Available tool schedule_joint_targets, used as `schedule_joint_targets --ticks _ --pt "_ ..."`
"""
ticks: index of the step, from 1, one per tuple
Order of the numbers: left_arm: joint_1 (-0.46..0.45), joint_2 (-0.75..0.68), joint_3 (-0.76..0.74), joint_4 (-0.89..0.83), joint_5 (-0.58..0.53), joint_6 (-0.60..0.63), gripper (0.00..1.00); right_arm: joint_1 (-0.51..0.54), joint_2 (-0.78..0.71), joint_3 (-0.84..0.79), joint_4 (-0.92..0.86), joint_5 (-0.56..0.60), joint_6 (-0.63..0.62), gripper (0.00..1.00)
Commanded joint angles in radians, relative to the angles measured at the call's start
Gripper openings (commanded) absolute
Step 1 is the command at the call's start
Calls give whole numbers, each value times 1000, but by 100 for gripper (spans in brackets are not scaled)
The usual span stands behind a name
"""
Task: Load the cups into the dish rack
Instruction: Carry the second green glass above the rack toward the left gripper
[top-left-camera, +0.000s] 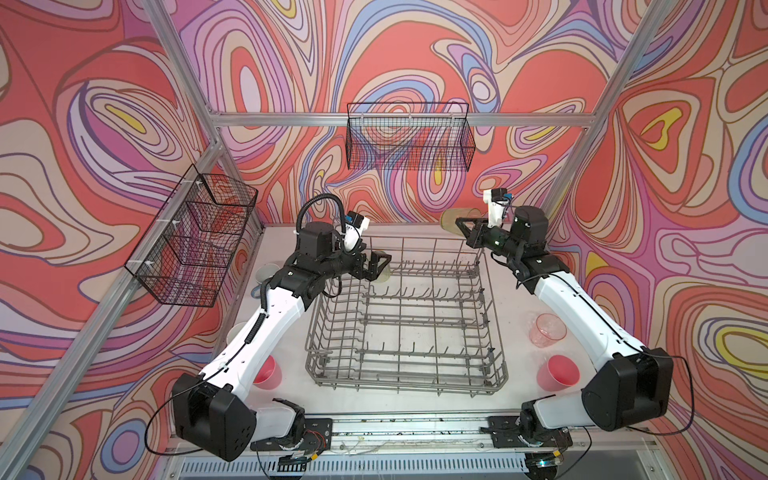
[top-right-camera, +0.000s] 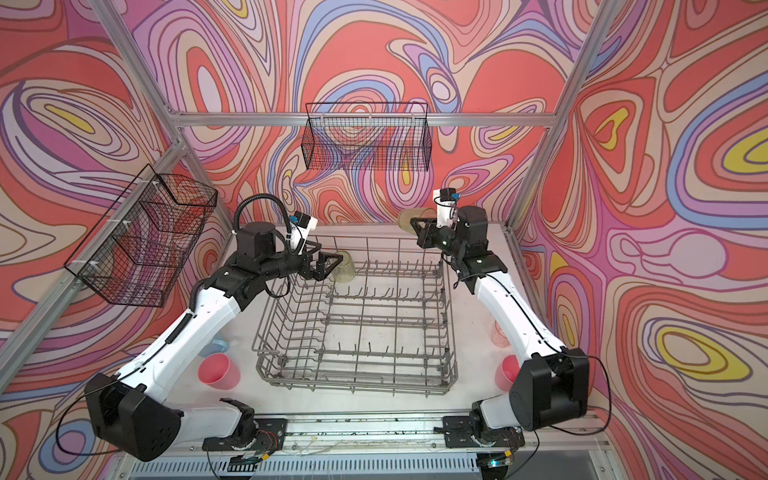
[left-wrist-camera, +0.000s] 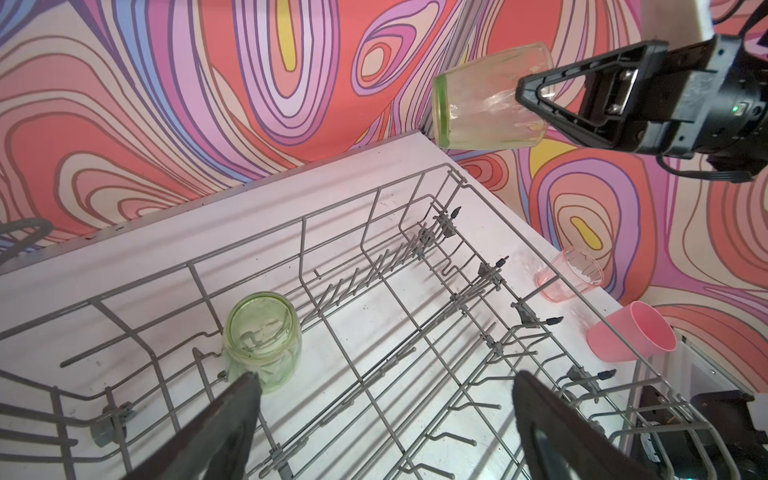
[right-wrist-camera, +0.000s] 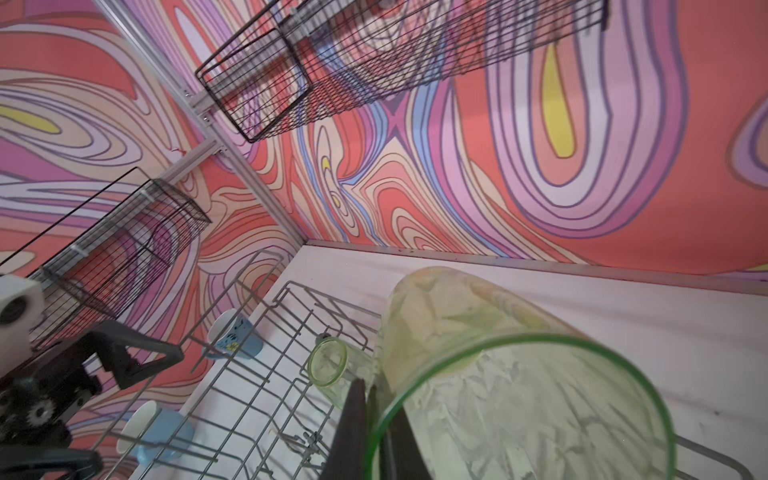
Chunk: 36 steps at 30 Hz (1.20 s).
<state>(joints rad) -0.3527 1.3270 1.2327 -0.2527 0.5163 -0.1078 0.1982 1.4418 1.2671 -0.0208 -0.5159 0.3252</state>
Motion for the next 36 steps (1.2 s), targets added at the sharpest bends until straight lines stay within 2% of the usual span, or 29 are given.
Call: schedule_joint_targets --ticks 1,8,12,18,22,28,34,36 --pt "-1 3 -4 42 -6 -33 96 7 5 -33 144 -157 -33 0" --pt "-2 0 14 43 -83 -73 97 10 -10 -164 374 -317 -39 0" --pt "-5 32 49 52 -75 -130 97 10 -37 -251 519 -428 -83 0" --pt "-5 58 70 98 -22 -249 97 11 -37 -314 653 -509 -106 0" --pt "-12 82 87 136 41 -323 96 11 -12 -351 827 -540 -27 0" --pt "-26 89 87 195 107 -397 96 11 37 -331 961 -625 51 0" --pt "-26 110 128 221 191 -425 96 10 136 -327 1240 -663 215 0" --pt "-26 119 152 217 224 -424 96 9 185 -315 1378 -683 317 0"
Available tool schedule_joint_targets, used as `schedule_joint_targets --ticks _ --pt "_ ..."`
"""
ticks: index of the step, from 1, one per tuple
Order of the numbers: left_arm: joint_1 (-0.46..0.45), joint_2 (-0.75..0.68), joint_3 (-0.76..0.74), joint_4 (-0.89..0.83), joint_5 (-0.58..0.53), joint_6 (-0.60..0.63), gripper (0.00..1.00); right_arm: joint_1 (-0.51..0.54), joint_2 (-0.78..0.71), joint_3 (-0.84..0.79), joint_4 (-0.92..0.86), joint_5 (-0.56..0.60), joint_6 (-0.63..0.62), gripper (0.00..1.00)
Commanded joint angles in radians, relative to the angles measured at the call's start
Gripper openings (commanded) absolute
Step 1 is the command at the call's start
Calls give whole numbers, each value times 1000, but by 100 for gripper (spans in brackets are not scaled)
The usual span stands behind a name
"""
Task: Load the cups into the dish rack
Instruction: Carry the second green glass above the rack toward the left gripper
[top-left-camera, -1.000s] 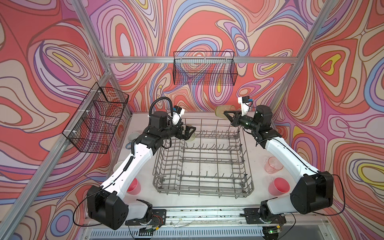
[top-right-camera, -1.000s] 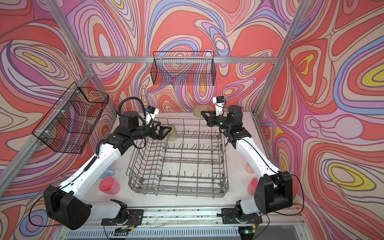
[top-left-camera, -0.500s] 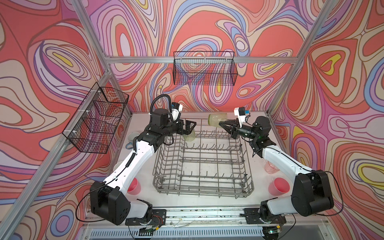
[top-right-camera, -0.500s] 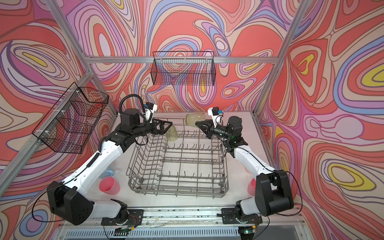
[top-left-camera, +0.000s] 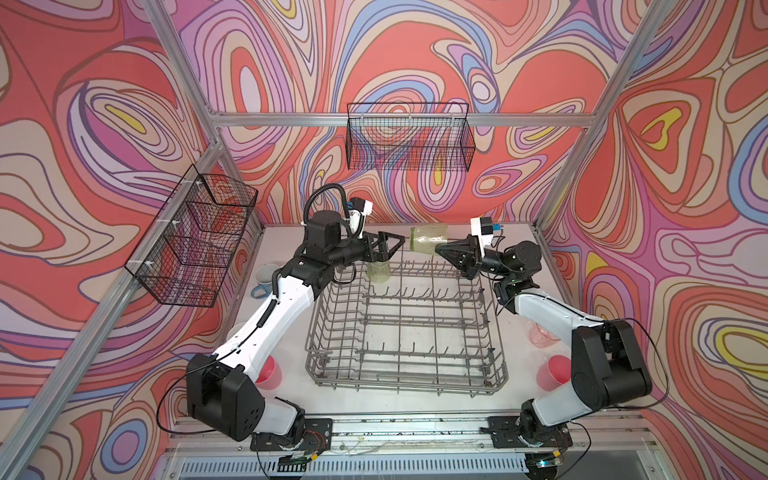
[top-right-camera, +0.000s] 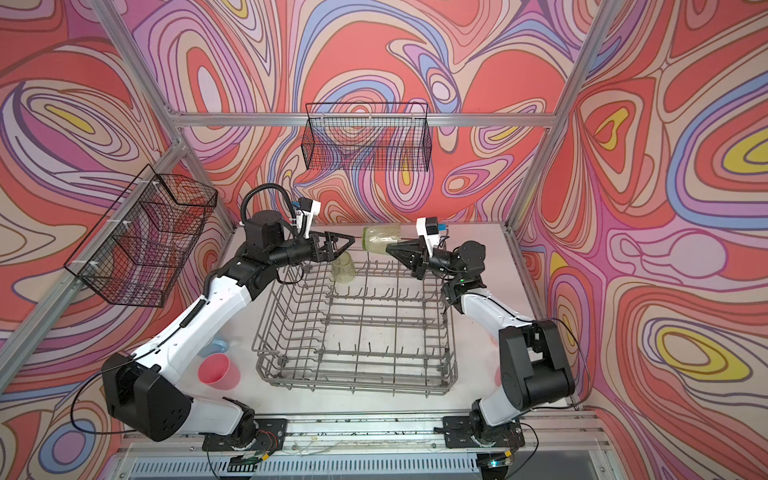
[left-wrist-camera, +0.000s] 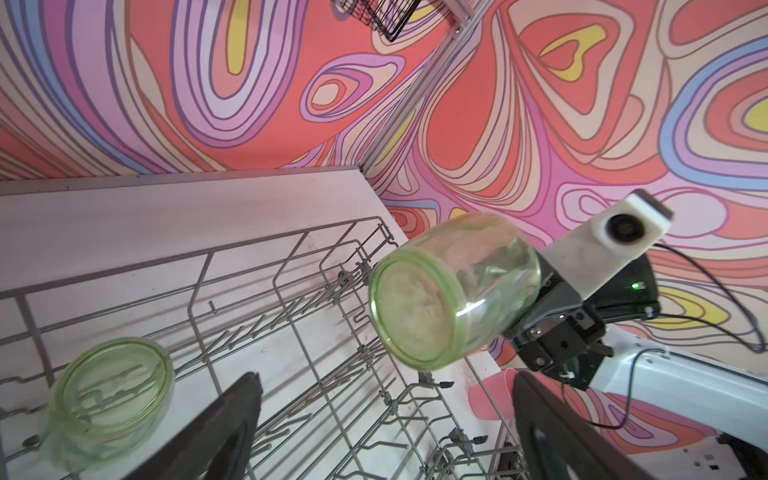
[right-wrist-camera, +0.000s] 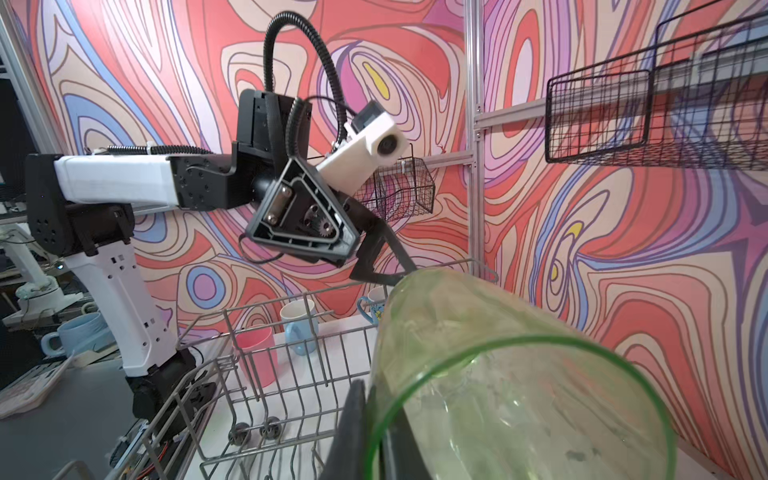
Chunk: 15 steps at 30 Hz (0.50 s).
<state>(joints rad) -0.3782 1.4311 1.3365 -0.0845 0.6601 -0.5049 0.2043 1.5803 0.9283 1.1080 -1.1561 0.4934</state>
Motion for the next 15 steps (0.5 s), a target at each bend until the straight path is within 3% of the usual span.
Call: schedule_joint_targets --ticks 1,5,15 --pt "-1 18 56 45 99 -26 97 3 71 29 322 -51 199 0" --pt "-1 43 95 36 210 -10 97 5 139 77 385 -44 286 0" --pt "-1 89 136 -67 239 168 97 6 174 131 384 -12 422 0"
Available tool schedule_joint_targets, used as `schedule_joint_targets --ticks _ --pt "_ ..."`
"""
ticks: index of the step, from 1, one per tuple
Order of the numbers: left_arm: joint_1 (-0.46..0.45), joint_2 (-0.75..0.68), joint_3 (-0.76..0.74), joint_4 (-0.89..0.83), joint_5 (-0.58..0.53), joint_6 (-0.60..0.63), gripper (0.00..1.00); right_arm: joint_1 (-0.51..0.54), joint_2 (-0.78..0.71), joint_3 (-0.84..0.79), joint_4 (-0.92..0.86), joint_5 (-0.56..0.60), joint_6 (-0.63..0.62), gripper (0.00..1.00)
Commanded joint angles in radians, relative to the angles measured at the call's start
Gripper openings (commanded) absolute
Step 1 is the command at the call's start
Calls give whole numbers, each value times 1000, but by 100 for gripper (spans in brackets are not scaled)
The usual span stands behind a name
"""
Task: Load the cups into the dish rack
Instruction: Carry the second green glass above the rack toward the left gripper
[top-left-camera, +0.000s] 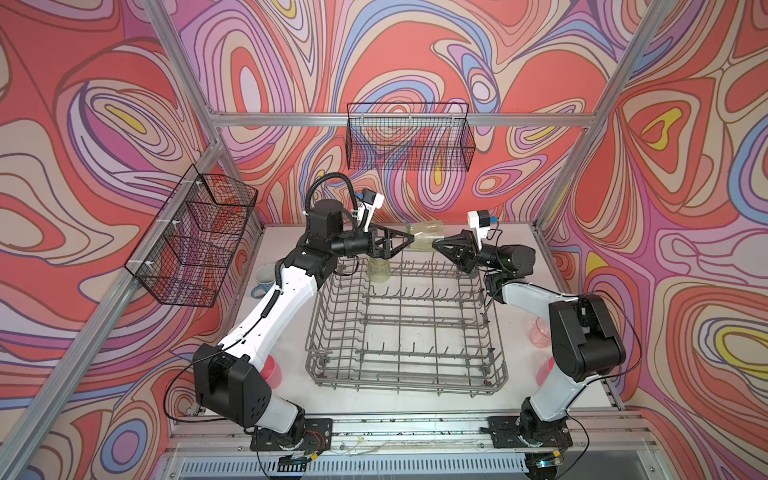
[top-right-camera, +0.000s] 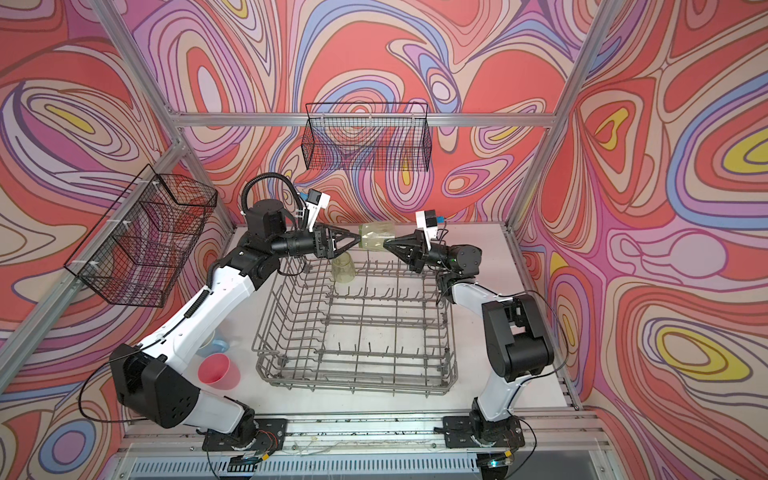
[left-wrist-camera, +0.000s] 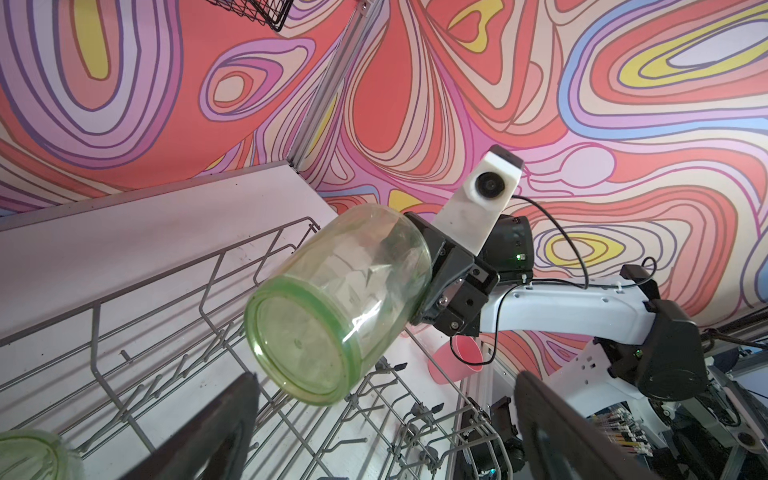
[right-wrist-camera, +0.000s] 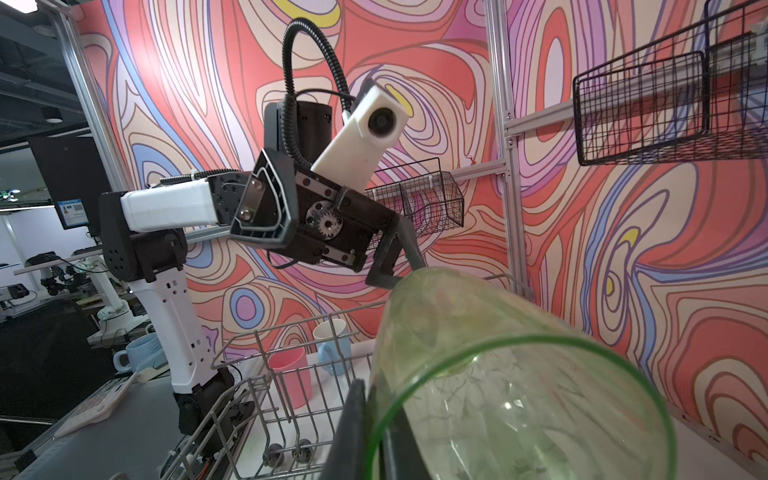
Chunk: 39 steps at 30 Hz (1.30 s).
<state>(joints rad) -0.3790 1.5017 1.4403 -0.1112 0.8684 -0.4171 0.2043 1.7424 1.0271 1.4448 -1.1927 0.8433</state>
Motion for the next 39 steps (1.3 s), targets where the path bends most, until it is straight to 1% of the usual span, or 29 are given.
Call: schedule_joint_targets --ticks 1,5,8,12,14,17,19,24,33,39 --pt "0 20 31 -39 27 95 97 4 17 38 47 32 90 0" --pt "0 28 26 -31 22 155 97 4 45 76 47 62 181 0" --pt "0 33 15 1 43 169 97 8 79 114 48 80 257 0" --pt "0 32 17 2 72 204 97 15 105 139 46 95 318 0" --pt "1 33 30 -24 81 239 97 19 109 148 47 100 341 0" --pt "3 41 54 -73 63 278 97 21 100 150 47 100 351 0" --pt "8 45 55 -73 45 279 97 21 96 155 47 101 363 0" --pt "16 68 69 -55 40 265 97 23 91 160 48 100 385 0" --pt "18 119 142 -91 29 306 98 32 76 167 48 87 398 0" --pt "32 145 173 -86 48 301 98 39 67 177 48 76 411 0"
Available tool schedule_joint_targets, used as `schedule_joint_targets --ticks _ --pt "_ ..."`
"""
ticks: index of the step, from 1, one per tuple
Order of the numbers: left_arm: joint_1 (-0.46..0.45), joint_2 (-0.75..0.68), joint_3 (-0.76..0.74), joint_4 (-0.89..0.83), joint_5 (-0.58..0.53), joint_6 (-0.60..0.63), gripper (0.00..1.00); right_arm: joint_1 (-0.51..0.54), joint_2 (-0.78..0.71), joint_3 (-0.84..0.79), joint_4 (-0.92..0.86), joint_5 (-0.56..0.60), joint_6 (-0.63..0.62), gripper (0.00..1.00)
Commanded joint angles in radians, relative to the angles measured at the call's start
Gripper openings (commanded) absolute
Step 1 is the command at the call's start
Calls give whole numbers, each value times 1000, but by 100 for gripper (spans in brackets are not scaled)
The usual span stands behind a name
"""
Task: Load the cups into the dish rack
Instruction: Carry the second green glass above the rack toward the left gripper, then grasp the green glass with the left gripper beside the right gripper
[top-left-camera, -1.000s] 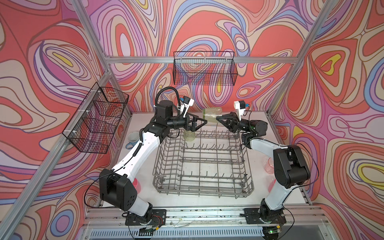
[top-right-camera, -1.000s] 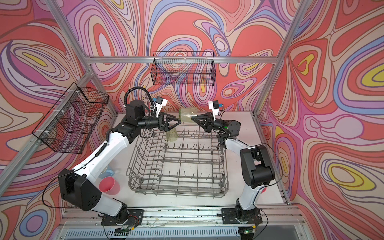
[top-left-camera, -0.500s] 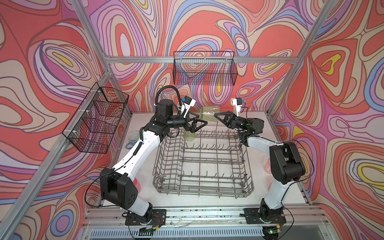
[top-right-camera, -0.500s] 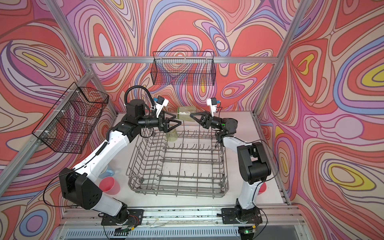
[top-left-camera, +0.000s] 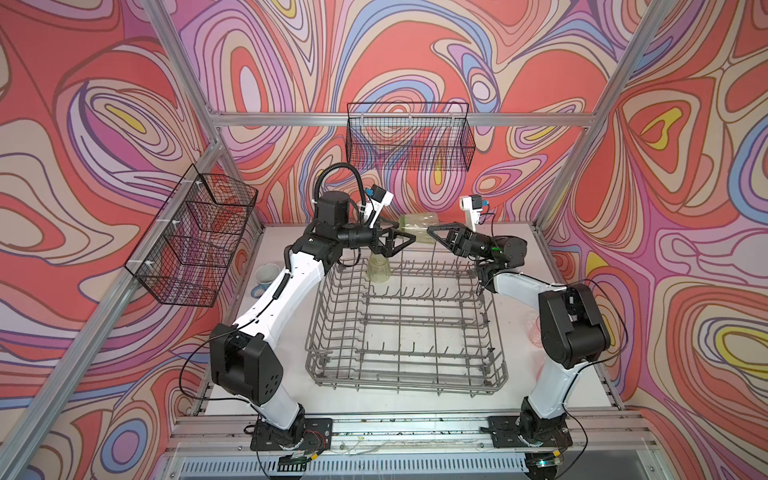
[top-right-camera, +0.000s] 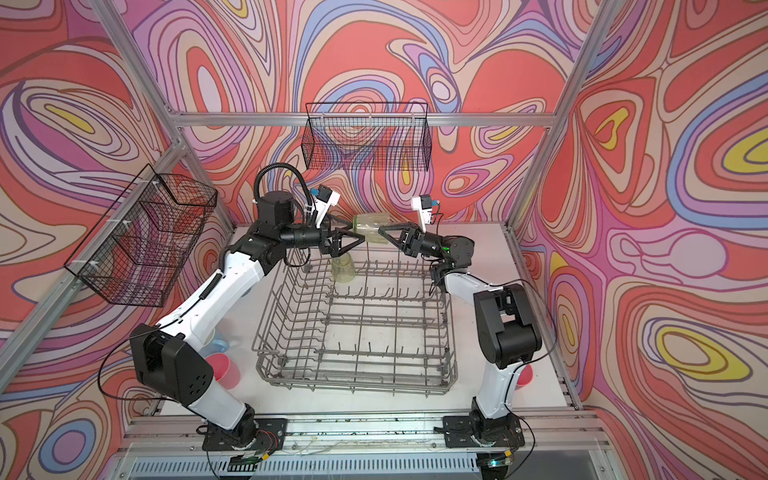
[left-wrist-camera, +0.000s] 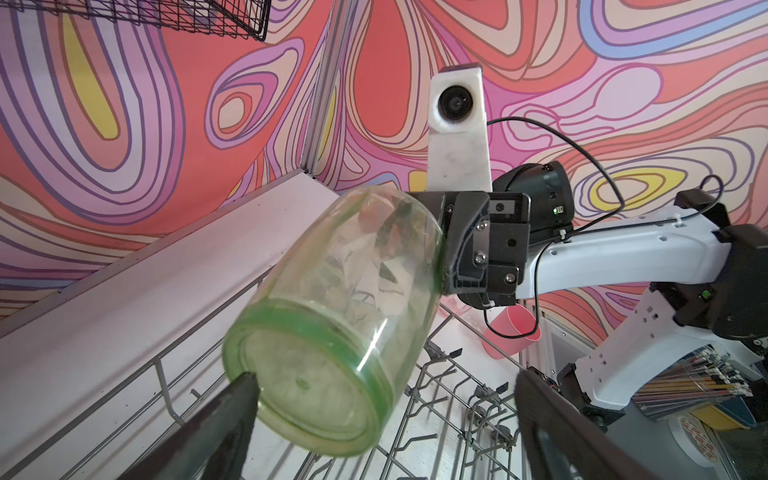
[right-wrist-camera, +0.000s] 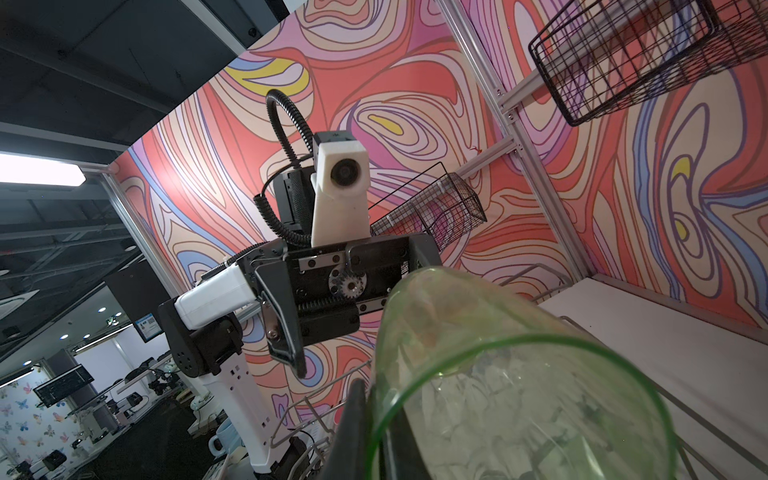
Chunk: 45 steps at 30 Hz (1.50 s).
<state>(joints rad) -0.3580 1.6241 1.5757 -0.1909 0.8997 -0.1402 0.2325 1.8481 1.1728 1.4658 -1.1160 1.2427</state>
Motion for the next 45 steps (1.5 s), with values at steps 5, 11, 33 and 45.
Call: schedule_joint_targets --ticks 5,11,33,45 --pt "17 47 65 -2 64 14 98 17 -46 40 26 -8 27 0" --pt "16 68 73 45 142 -32 98 25 -50 47 25 -4 39 0" --pt "26 50 104 -99 -15 76 98 46 -71 50 27 3 55 0" --pt "36 95 168 -78 212 21 98 56 -65 63 27 -5 62 0"
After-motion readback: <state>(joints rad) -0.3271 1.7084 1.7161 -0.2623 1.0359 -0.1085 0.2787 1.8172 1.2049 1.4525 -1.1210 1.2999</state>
